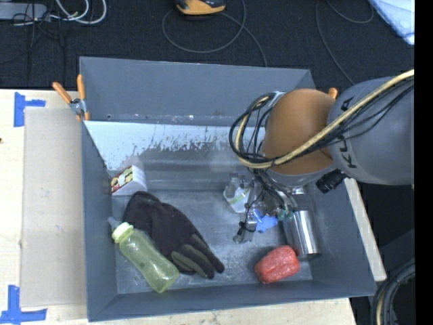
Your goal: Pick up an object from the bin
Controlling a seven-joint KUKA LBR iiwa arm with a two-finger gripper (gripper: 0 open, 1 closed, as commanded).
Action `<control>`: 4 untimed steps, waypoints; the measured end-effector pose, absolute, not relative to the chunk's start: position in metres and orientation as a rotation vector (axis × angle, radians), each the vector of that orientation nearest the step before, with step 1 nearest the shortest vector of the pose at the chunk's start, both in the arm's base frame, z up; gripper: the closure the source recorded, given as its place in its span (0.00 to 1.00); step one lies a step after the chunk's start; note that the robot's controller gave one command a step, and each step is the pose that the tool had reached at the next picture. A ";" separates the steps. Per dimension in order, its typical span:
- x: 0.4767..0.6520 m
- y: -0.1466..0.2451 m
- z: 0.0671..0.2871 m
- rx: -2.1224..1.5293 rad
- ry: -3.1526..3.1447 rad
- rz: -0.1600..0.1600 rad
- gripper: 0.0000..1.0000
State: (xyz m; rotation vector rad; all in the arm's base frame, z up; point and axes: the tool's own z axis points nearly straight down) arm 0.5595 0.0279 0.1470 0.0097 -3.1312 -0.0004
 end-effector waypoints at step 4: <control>0.530 -0.024 0.081 0.003 -3.136 -0.002 0.00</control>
Offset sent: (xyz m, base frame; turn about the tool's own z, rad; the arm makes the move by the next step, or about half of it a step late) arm 0.0078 -0.0744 -0.0657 -0.2260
